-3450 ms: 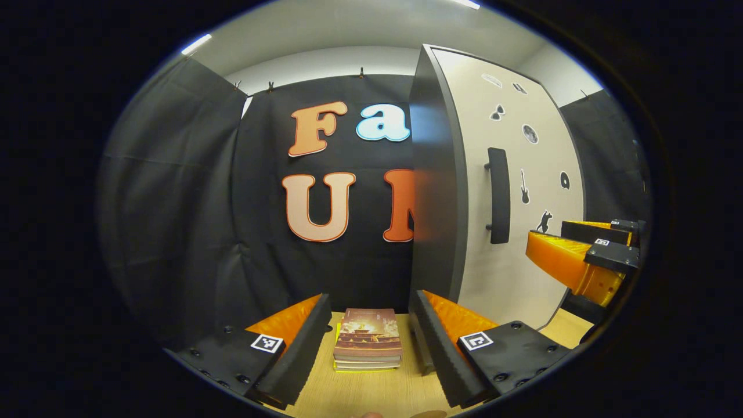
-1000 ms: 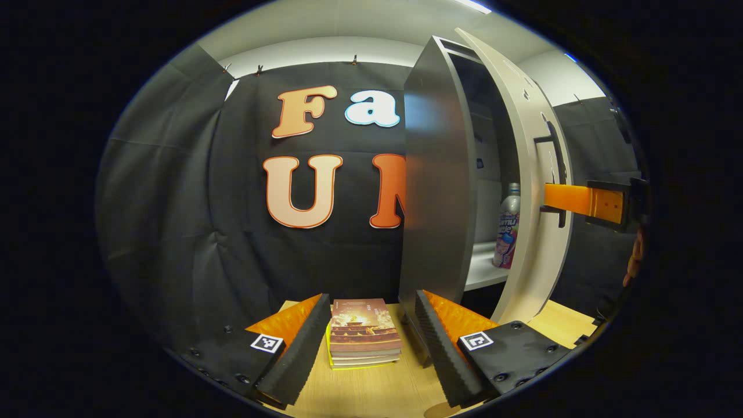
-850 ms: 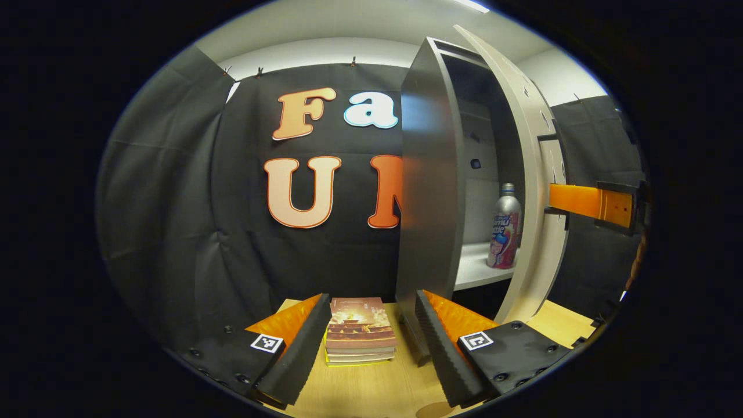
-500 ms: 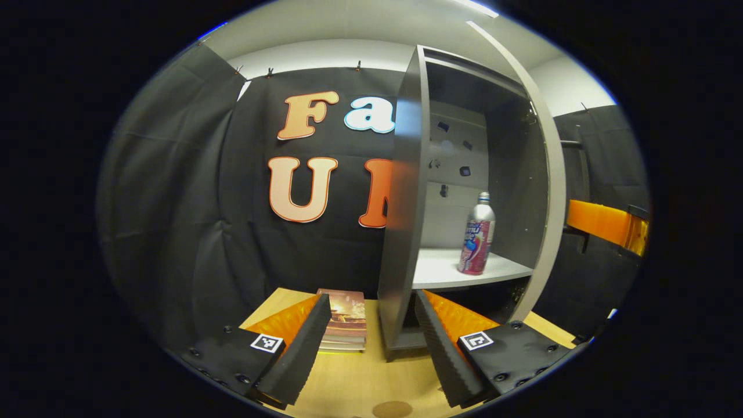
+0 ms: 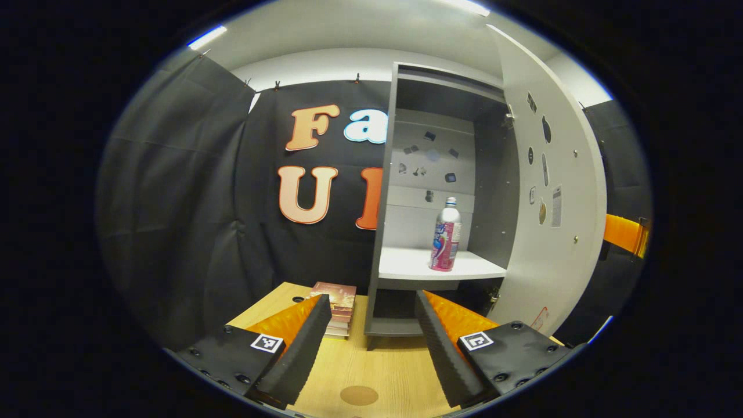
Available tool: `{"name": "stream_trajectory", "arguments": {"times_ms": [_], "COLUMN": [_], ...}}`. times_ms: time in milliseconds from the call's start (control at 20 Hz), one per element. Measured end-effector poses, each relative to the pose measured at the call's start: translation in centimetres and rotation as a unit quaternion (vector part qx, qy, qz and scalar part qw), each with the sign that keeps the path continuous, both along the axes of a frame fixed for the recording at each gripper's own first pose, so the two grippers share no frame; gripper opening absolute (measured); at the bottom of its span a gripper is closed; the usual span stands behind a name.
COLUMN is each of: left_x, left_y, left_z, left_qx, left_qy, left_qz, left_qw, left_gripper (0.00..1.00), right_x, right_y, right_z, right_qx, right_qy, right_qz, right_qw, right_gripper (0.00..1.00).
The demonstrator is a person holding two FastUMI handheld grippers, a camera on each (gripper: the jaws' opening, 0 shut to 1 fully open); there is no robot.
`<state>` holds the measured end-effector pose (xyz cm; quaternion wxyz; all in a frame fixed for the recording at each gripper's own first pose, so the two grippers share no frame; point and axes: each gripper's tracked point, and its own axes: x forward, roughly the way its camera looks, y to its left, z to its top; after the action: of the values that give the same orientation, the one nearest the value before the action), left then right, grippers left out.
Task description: Open the cabinet door with the right hand, grasp the bottle in the cabinet with the left hand and place it on the coaster, then close the cabinet door with the right hand.
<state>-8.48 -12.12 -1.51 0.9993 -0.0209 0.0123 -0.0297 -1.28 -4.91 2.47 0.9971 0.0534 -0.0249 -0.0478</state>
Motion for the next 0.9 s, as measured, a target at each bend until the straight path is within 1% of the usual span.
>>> {"name": "stream_trajectory", "arguments": {"times_ms": [100,150,200,250,300,350,400,500,650,900], "left_x": [0.0,-0.1,-0.1,-0.1,-0.1,0.0,-0.1,-0.1,-0.2,-0.3], "left_y": [-1.9,-2.6,-3.2,-3.7,-4.4,-4.9,-5.5,-6.3,-7.2,-7.9], "left_z": [0.5,1.0,1.4,1.5,1.6,1.4,1.3,1.4,1.4,1.3], "left_qx": [0.004,0.005,0.005,0.004,0.003,0.001,0.001,0.000,-0.001,0.012], "left_qy": [-0.004,-0.010,-0.015,-0.017,-0.017,-0.015,-0.014,-0.012,-0.009,-0.010], "left_qz": [-0.018,-0.025,-0.031,-0.035,-0.039,-0.044,-0.048,-0.054,-0.062,-0.068], "left_qw": [1.000,1.000,0.999,0.999,0.999,0.999,0.999,0.998,0.998,0.998], "left_gripper": [0.95,0.95,0.94,0.95,0.95,0.95,0.95,0.95,0.95,0.94], "right_x": [-0.2,-0.3,-0.2,-0.3,-0.8,-1.0,-1.2,-1.7,-2.1,-1.8], "right_y": [-1.1,-1.6,-2.2,-3.0,-3.9,-4.6,-5.2,-7.0,-7.7,-8.2], "right_z": [-0.1,-0.2,-0.2,-0.3,-0.3,-0.3,-0.3,-0.3,-0.4,-0.4], "right_qx": [0.004,0.004,-0.001,-0.007,-0.014,-0.020,-0.028,-0.040,-0.009,-0.011], "right_qy": [-0.003,-0.002,-0.002,0.001,0.003,0.005,0.006,0.008,0.001,-0.007], "right_qz": [-0.019,-0.031,-0.045,-0.059,-0.069,-0.077,-0.084,-0.098,-0.084,-0.072], "right_qw": [1.000,0.999,0.999,0.998,0.998,0.997,0.996,0.994,0.996,0.997], "right_gripper": [0.13,0.10,0.04,0.07,0.06,0.02,0.06,0.06,0.00,0.02]}}
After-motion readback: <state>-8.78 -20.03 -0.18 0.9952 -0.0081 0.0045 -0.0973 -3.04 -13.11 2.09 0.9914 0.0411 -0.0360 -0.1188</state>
